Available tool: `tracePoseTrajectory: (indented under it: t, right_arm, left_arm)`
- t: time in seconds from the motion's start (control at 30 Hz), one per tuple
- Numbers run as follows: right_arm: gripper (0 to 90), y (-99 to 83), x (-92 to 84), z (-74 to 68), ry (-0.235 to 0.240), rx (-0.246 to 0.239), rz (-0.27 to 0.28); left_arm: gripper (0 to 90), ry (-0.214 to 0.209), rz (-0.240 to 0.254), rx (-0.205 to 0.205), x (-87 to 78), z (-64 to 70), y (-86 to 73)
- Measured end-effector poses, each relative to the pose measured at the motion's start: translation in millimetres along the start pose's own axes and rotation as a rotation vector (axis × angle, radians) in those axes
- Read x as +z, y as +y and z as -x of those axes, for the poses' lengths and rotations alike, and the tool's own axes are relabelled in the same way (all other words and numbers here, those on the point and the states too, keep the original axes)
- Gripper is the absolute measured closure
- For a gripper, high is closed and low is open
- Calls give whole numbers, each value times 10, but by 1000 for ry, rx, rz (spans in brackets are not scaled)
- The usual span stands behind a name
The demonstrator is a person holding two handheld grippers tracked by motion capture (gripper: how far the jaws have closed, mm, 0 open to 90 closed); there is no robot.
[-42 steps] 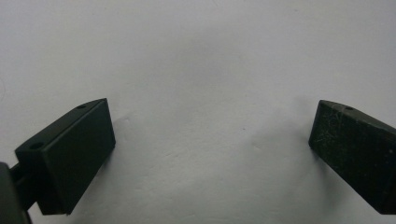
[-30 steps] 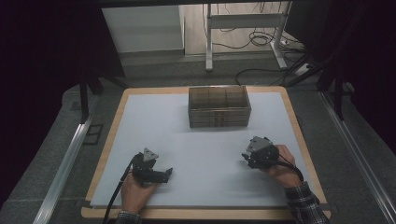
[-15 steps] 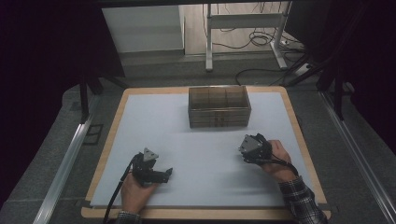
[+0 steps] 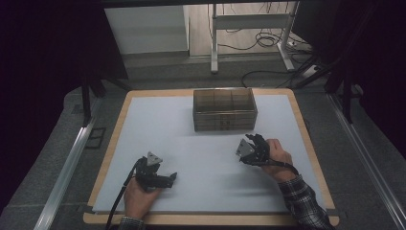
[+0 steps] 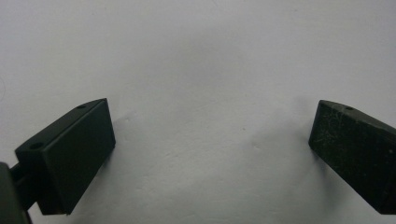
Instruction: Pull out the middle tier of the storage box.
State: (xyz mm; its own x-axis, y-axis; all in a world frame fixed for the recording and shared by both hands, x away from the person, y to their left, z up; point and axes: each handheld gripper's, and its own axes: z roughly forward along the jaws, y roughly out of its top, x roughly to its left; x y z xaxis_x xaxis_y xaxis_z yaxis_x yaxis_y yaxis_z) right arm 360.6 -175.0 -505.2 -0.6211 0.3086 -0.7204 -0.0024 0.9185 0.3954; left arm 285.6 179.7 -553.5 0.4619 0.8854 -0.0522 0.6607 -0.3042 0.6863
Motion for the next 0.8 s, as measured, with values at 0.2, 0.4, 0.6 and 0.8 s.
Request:
tracePoseTrajectory:
  t: [0.2,0.4,0.6,0.8]
  right_arm:
    - [515,84,52,-42,-48,-78,-10]
    - [515,147,104,-77,-90,-127,-22]
    - [530,190,171,-90,-127,-187,-31]
    - [542,257,214,-93,-178,-239,-35]
  left_arm:
    - [0,0,0,0,0,0,0]
    - [0,0,0,0,-1,-1,0]
    - [0,-1,0,0,-1,-1,0]
    - [0,-1,0,0,-1,-1,0]
